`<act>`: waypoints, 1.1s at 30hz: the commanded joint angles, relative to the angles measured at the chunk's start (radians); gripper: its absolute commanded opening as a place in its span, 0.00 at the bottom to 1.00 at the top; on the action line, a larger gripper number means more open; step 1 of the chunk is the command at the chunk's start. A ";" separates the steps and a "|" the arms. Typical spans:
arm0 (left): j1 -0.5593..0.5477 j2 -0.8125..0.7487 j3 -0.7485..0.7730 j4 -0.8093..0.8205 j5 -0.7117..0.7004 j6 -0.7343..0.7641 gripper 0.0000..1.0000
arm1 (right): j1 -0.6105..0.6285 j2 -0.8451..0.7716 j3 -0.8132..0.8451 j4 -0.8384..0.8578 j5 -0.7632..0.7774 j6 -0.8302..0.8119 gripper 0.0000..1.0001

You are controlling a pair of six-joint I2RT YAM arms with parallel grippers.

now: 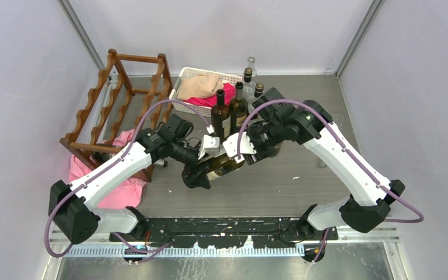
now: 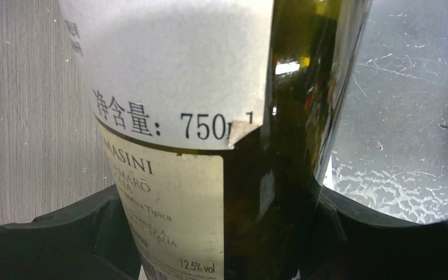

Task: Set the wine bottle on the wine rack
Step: Pick up the wine bottle from the center of the board.

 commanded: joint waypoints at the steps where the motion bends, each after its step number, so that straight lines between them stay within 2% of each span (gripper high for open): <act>1: -0.007 -0.008 0.079 0.026 0.072 0.039 0.00 | 0.034 0.004 0.029 -0.013 0.081 -0.002 0.47; 8: -0.007 -0.001 0.082 0.022 0.080 0.058 0.00 | 0.057 0.003 -0.003 0.014 0.124 0.009 0.43; 14: -0.007 0.002 0.080 0.024 0.075 0.067 0.00 | 0.059 -0.003 0.000 0.009 0.102 0.062 0.03; 15: -0.007 0.002 0.078 0.027 0.071 0.064 0.02 | 0.059 -0.010 -0.002 0.015 0.089 0.076 0.01; 16: -0.007 0.002 0.076 0.030 0.067 0.059 0.16 | 0.058 -0.018 -0.007 0.029 0.083 0.105 0.01; 18: -0.007 -0.003 0.062 0.041 0.055 0.044 0.51 | 0.056 -0.031 -0.013 0.045 0.059 0.157 0.01; 22: -0.007 -0.044 0.011 0.087 0.025 0.036 0.93 | 0.010 -0.052 -0.024 0.048 -0.030 0.248 0.01; 24: -0.005 -0.074 -0.011 0.114 0.014 0.040 0.99 | -0.020 -0.068 -0.043 0.059 -0.059 0.278 0.01; 29: -0.003 -0.125 -0.024 0.161 0.001 0.045 1.00 | -0.072 -0.115 -0.101 0.080 -0.111 0.324 0.01; 33: 0.006 -0.158 -0.015 0.248 -0.024 -0.021 1.00 | -0.106 -0.148 -0.156 0.110 -0.163 0.381 0.01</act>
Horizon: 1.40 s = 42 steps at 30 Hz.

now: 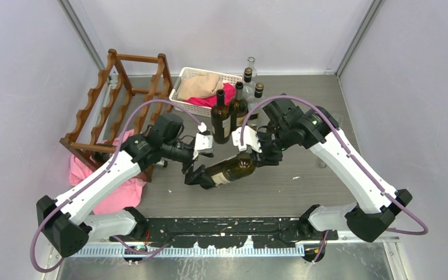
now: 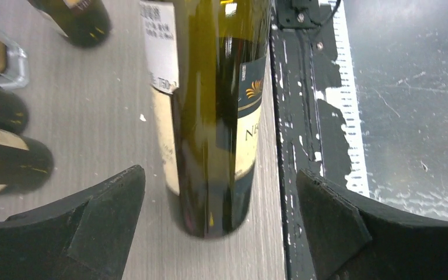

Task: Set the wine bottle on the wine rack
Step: Pick up the wine bottle from the center of the board.

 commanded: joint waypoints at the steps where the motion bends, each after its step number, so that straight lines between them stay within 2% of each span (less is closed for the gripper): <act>1: 0.018 -0.056 0.028 0.163 -0.024 -0.091 1.00 | -0.032 -0.089 -0.034 0.119 -0.130 0.107 0.01; 5: 0.074 -0.052 0.153 0.193 -0.141 -0.335 1.00 | -0.045 -0.136 -0.103 0.195 -0.155 0.177 0.01; 10: 0.149 0.029 0.387 0.007 -0.222 -0.456 0.99 | -0.046 -0.218 -0.224 0.364 -0.150 0.297 0.01; 14: 0.156 0.064 0.477 -0.117 -0.297 -0.433 0.95 | -0.045 -0.242 -0.271 0.420 -0.126 0.329 0.01; 18: 0.180 0.088 0.550 -0.251 -0.514 -0.362 0.94 | -0.046 -0.275 -0.308 0.492 -0.093 0.389 0.01; 22: 0.316 0.156 0.677 -0.349 -0.591 -0.439 0.93 | -0.046 -0.311 -0.354 0.597 -0.082 0.476 0.01; 29: 0.452 0.201 0.717 -0.294 -0.715 -0.517 0.92 | -0.046 -0.386 -0.483 0.850 -0.054 0.624 0.01; 37: 0.532 0.264 0.742 -0.298 -0.760 -0.501 0.92 | -0.046 -0.397 -0.521 0.969 -0.047 0.683 0.01; 42: 0.579 0.371 0.796 -0.349 -0.766 -0.483 0.88 | -0.045 -0.389 -0.542 1.022 -0.058 0.714 0.01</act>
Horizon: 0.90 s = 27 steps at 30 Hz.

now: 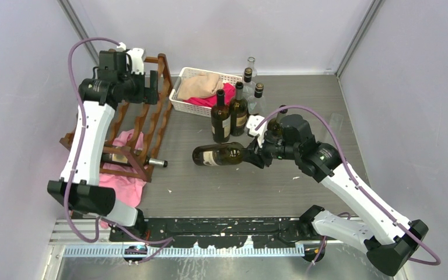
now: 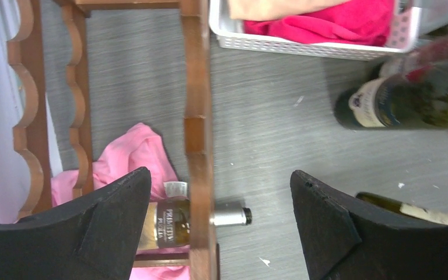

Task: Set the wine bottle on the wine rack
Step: Pick up the wine bottle from the center of the board, then adjust the wine rack at the center of the board.

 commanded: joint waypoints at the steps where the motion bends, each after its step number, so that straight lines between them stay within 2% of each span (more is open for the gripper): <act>1: 0.026 0.086 0.077 -0.020 -0.039 0.041 0.86 | 0.001 -0.035 0.016 0.246 -0.046 0.049 0.01; 4: 0.026 0.139 0.087 0.012 -0.057 0.101 0.80 | 0.001 -0.029 0.018 0.252 -0.051 0.045 0.01; 8: 0.026 0.212 0.134 0.000 -0.057 0.164 0.66 | 0.001 -0.029 0.018 0.254 -0.052 0.042 0.01; 12: 0.026 0.293 0.206 -0.079 -0.034 0.215 0.43 | 0.001 -0.031 0.018 0.255 -0.048 0.043 0.01; 14: 0.026 0.320 0.229 -0.102 -0.017 0.231 0.38 | 0.001 -0.031 0.018 0.255 -0.046 0.043 0.01; 16: 0.026 0.330 0.235 -0.109 0.010 0.244 0.26 | 0.002 -0.030 0.019 0.251 -0.043 0.041 0.01; 20: 0.026 0.320 0.230 -0.097 0.070 0.255 0.17 | 0.001 -0.031 0.035 0.231 -0.033 0.025 0.01; 27: 0.026 0.276 0.174 -0.049 0.172 0.306 0.11 | -0.016 -0.032 0.049 0.198 -0.027 0.005 0.01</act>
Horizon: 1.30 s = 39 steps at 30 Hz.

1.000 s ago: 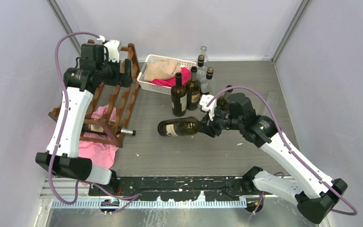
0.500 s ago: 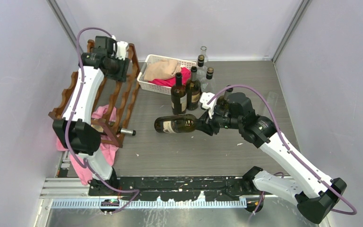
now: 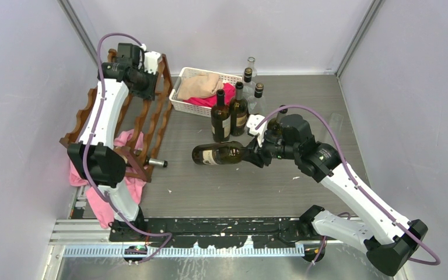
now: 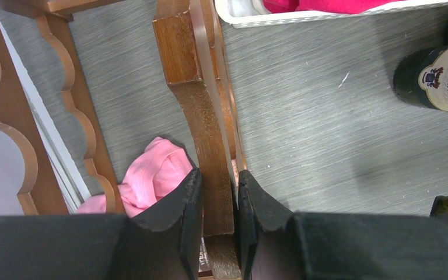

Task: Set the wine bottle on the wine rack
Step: Adjust the wine rack at the center of the board.

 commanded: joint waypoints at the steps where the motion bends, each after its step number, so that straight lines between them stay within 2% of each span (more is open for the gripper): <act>1: -0.006 -0.063 -0.022 0.032 0.160 0.091 0.11 | -0.011 -0.032 0.063 0.151 -0.027 -0.014 0.01; 23: 0.032 -0.124 -0.050 -0.069 0.337 0.188 0.07 | -0.016 -0.023 0.063 0.152 -0.050 -0.015 0.01; 39: 0.040 -0.180 -0.130 -0.070 0.353 0.178 0.07 | -0.012 0.047 0.044 0.301 -0.100 0.015 0.01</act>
